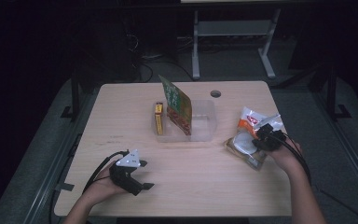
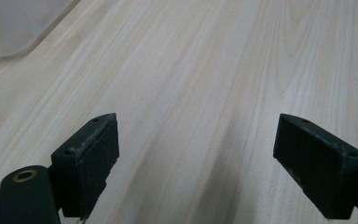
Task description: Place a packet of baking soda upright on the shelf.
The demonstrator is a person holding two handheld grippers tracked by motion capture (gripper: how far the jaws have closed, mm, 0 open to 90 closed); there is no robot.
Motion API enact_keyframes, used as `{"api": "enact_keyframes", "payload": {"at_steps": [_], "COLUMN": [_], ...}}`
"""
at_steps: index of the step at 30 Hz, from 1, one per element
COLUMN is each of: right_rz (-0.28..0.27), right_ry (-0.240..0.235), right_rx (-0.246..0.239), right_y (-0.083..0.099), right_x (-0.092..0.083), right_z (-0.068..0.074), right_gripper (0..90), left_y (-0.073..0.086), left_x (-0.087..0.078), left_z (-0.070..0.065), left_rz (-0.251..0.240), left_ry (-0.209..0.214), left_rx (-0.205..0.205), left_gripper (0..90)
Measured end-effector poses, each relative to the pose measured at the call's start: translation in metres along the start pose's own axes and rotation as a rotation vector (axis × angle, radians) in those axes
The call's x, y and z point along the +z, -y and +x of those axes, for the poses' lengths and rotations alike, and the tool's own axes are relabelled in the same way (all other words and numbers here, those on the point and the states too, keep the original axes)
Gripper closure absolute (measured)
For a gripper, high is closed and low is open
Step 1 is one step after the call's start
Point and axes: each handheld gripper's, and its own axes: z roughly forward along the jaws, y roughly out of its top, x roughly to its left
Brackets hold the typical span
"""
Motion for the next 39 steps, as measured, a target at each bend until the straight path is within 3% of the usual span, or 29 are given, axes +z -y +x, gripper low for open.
{"api": "enact_keyframes", "payload": {"at_steps": [5,8,14,16,19,21,24,33,39], "right_rz": [0.018,0.024,-0.037,-0.074,-0.091,-0.102,-0.075,-0.054,-0.069], "right_ry": [-0.088,-0.180,-0.272,-0.262,-0.186,-0.190,-0.181,-0.247,-0.291], "right_rx": [-0.022,-0.056,-0.101,-0.083,-0.083,-0.071,-0.084,-0.154,-0.201], "right_y": [0.002,0.002,0.004,0.001,-0.003,-0.005,-0.006,-0.007,-0.014], "right_x": [-0.004,-0.006,-0.007,-0.008,-0.004,0.000,0.005,0.007,0.011], "right_z": [0.011,0.021,0.039,0.039,0.037,0.036,0.037,0.051,0.064], "right_gripper": [90.0,90.0,89.9,89.9,89.9,89.9,90.0,90.0,90.0], "left_y": [0.000,0.000,-0.001,-0.001,-0.001,-0.001,-0.001,-0.002,-0.002], "left_x": [0.000,0.000,0.000,0.000,0.001,0.001,0.001,0.003,0.004], "left_z": [0.000,0.000,-0.001,-0.001,-0.001,-0.001,-0.001,-0.002,-0.003], "left_rz": [0.003,0.002,0.004,0.003,0.002,0.004,0.005,-0.001,-0.003], "left_ry": [0.002,0.002,0.005,0.005,0.005,0.007,0.009,0.013,0.014], "left_rx": [0.008,0.007,0.011,0.012,0.010,0.010,0.014,0.011,0.009], "left_gripper": [13.7,13.7,13.7,13.7,13.7,13.7,13.7,13.7,13.7]}}
